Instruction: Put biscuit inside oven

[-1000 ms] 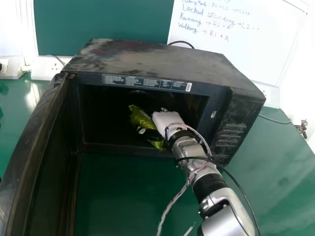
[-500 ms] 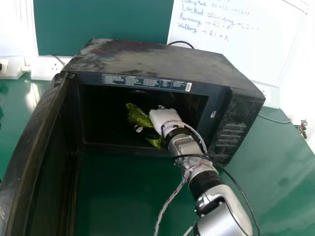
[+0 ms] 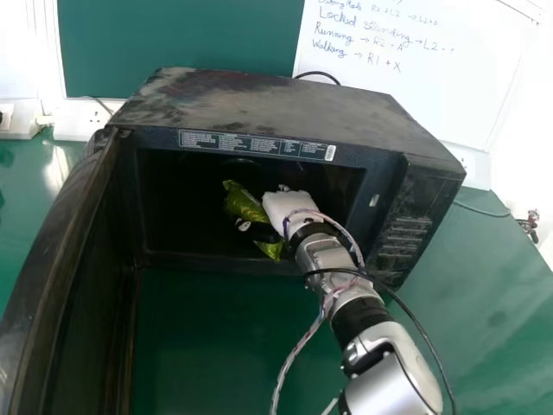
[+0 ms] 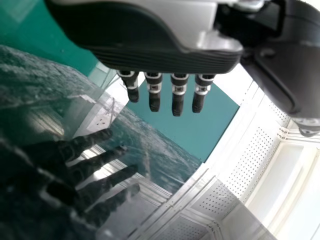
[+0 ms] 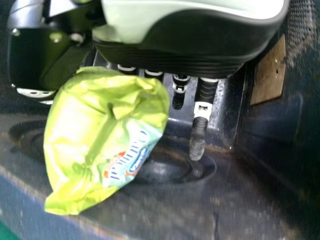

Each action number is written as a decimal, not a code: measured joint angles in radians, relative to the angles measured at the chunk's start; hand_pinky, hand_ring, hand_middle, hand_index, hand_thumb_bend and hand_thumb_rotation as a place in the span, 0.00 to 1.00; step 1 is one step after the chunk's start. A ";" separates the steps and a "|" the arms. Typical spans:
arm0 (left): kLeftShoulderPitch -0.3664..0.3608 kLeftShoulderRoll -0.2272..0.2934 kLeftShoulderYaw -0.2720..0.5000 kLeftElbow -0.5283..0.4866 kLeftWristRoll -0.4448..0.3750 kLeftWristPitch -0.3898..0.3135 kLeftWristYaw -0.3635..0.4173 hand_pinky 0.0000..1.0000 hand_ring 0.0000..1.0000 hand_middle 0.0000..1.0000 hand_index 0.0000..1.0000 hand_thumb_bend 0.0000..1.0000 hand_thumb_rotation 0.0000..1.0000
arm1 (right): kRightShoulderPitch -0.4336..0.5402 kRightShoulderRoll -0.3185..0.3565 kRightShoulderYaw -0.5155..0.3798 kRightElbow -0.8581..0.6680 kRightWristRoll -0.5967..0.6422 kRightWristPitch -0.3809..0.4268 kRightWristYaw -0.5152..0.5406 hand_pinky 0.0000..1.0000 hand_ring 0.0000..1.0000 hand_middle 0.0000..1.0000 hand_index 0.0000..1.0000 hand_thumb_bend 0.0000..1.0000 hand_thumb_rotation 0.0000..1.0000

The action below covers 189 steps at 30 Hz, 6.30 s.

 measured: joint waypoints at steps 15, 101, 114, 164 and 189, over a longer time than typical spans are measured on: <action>0.008 -0.001 -0.004 -0.005 0.000 0.000 0.006 0.94 1.00 1.00 1.00 0.85 0.78 | -0.023 0.024 -0.001 0.010 0.012 0.013 -0.004 0.39 0.50 0.57 0.55 1.00 0.11; -0.024 0.007 -0.007 0.000 -0.003 0.009 0.007 0.98 1.00 1.00 1.00 0.84 0.78 | 0.707 -0.272 -0.328 -1.039 0.184 -0.003 0.091 0.62 0.82 0.86 0.84 0.97 0.38; -0.033 0.009 -0.006 0.005 -0.008 0.014 0.004 0.97 1.00 1.00 1.00 0.85 0.78 | 0.837 -0.321 -0.383 -1.216 0.175 0.019 0.142 0.62 0.83 0.88 0.87 1.00 0.39; -0.104 0.034 0.041 0.079 -0.057 0.027 -0.049 0.99 1.00 1.00 1.00 0.86 0.75 | 1.352 -0.277 -0.786 -1.499 0.481 -0.141 0.051 0.79 0.88 0.93 0.93 0.87 0.96; -0.123 0.035 0.045 0.107 -0.063 0.043 -0.069 0.95 1.00 1.00 1.00 0.86 0.72 | 1.360 -0.244 -0.892 -1.383 0.724 -0.158 0.120 0.83 0.94 0.96 0.95 0.83 1.00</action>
